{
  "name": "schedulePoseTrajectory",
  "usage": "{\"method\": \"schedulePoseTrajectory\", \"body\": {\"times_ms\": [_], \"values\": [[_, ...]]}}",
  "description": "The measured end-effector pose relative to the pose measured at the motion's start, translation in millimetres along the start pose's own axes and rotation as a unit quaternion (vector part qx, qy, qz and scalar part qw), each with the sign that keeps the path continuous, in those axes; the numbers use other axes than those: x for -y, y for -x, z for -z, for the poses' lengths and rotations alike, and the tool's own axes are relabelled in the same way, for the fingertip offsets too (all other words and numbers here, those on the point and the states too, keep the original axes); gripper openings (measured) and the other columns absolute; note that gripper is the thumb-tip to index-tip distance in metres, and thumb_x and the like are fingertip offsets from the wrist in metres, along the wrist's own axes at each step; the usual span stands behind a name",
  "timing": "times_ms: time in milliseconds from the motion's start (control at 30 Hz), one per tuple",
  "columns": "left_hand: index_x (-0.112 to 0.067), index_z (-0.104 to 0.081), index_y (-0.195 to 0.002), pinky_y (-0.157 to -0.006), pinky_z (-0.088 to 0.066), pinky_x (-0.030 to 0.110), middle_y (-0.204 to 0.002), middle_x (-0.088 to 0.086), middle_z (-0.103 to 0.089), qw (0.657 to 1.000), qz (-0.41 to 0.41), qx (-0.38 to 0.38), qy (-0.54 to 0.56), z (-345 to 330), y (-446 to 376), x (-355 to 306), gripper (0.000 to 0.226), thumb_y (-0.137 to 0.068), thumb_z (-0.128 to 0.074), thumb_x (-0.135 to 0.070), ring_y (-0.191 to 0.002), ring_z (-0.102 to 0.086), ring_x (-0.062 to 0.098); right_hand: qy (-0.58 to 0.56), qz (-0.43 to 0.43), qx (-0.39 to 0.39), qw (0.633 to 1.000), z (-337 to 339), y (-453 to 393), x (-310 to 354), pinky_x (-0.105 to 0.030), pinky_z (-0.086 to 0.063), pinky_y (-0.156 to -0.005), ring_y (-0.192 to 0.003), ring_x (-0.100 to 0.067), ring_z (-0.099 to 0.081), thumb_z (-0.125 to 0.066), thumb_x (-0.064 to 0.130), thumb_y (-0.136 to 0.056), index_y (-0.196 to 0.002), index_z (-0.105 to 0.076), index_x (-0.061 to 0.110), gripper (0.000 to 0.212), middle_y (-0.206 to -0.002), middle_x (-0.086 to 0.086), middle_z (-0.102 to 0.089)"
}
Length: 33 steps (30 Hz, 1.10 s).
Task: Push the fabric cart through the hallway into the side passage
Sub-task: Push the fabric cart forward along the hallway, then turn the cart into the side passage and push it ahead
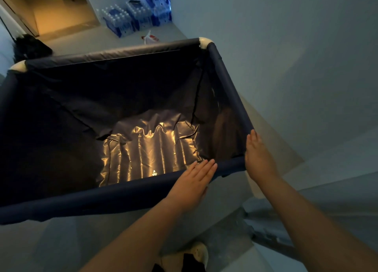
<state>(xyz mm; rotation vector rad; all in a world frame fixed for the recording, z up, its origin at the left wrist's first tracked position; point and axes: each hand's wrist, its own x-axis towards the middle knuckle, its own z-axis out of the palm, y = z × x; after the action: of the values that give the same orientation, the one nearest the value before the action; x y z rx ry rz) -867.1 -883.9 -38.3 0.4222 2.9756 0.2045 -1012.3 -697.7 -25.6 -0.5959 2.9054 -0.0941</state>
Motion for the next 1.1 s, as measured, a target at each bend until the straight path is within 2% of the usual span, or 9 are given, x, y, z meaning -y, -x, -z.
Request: {"method": "schedulePoseTrajectory", "body": {"times_ms": [133,233,333,433,500,633,733,867,1100], "values": [[-0.016,0.022,-0.137,-0.108,0.020,0.036,-0.148,0.000,0.020,1.000,-0.001,0.003,-0.024,5.2,28.7,16.9,0.060,-0.100,-0.023,-0.029,-0.140,0.014,0.016,0.088,-0.030,0.008,0.996,-6.1,13.9,18.0,-0.043,-0.010,-0.117,-0.143,-0.034,-0.003,-0.032,0.019,-0.097,-0.142,-0.025,0.006,0.047,-0.155,-0.017,-0.014],[-0.015,0.021,-0.138,-0.107,0.022,0.036,-0.148,0.000,0.021,1.000,0.002,0.008,-0.027,5.8,52.1,31.2,0.058,-0.100,-0.020,-0.029,-0.136,0.021,0.015,0.035,-0.014,-0.016,0.999,-13.9,29.8,44.7,-0.044,-0.015,-0.114,-0.142,-0.031,-0.015,-0.031,0.019,-0.098,-0.135,-0.039,0.006,0.041,-0.148,-0.013,-0.036],[-0.015,0.022,-0.138,-0.105,0.025,0.036,-0.148,0.000,0.021,0.999,-0.007,-0.002,-0.033,5.3,78.3,50.1,0.058,-0.100,-0.019,-0.028,-0.135,0.021,0.015,-0.023,0.047,-0.049,0.997,-19.9,50.8,87.4,-0.046,-0.018,-0.115,-0.139,-0.032,-0.025,-0.035,0.017,-0.097,-0.131,-0.044,0.000,0.038,-0.141,-0.017,-0.045],[-0.015,0.021,-0.138,-0.108,0.021,0.038,-0.148,0.000,0.019,1.000,-0.005,-0.008,-0.023,2.7,111.7,76.4,0.060,-0.100,-0.024,-0.025,-0.138,0.017,0.016,-0.052,0.107,-0.068,0.991,-26.8,69.7,141.4,-0.047,-0.022,-0.113,-0.134,-0.034,-0.036,-0.042,0.015,-0.096,-0.126,-0.050,-0.002,0.035,-0.134,-0.019,-0.053],[-0.016,0.018,-0.140,-0.109,0.017,0.039,-0.150,0.000,0.014,1.000,0.002,-0.007,-0.021,4.2,137.8,98.2,0.064,-0.098,-0.031,-0.022,-0.138,0.014,0.016,-0.047,0.149,-0.070,0.985,-31.6,78.1,180.3,-0.046,-0.024,-0.112,-0.131,-0.032,-0.042,-0.046,0.015,-0.094,-0.124,-0.052,-0.001,0.034,-0.131,-0.017,-0.057],[-0.013,-0.017,-0.144,-0.112,-0.009,0.046,-0.151,0.005,-0.026,0.999,0.035,-0.001,-0.035,9.4,191.2,144.8,0.060,-0.094,-0.044,-0.034,-0.139,-0.023,0.020,-0.037,0.231,-0.061,0.970,-40.6,91.6,249.4,-0.046,-0.026,-0.111,-0.129,-0.028,-0.046,-0.051,0.019,-0.092,-0.124,-0.054,0.002,0.036,-0.130,-0.014,-0.058],[-0.013,-0.013,-0.144,-0.113,-0.005,0.044,-0.153,0.006,-0.023,0.999,0.029,0.014,-0.035,7.8,217.3,173.6,0.061,-0.095,-0.035,-0.041,-0.140,-0.019,0.020,-0.039,0.265,-0.051,0.962,-47.3,97.5,283.0,-0.045,-0.030,-0.110,-0.127,-0.025,-0.048,-0.051,0.020,-0.093,-0.125,-0.054,0.005,0.036,-0.130,-0.011,-0.058],[-0.014,-0.004,-0.145,-0.113,0.005,0.035,-0.156,0.007,-0.014,1.000,-0.007,0.016,-0.025,4.9,221.7,191.8,0.061,-0.097,-0.028,-0.042,-0.143,-0.006,0.019,-0.051,0.246,-0.060,0.966,-51.4,99.2,296.6,-0.041,-0.035,-0.107,-0.122,-0.024,-0.053,-0.053,0.017,-0.091,-0.122,-0.057,0.006,0.033,-0.125,-0.009,-0.063],[-0.015,-0.007,-0.145,-0.112,0.002,0.030,-0.155,0.006,-0.017,0.999,-0.039,-0.006,0.008,2.9,214.1,216.4,0.059,-0.097,-0.030,-0.042,-0.142,-0.008,0.018,-0.044,0.238,-0.045,0.969,-49.8,87.3,304.7,-0.036,-0.032,-0.109,-0.124,-0.020,-0.052,-0.047,0.022,-0.095,-0.126,-0.054,0.010,0.034,-0.129,-0.007,-0.060]]}}
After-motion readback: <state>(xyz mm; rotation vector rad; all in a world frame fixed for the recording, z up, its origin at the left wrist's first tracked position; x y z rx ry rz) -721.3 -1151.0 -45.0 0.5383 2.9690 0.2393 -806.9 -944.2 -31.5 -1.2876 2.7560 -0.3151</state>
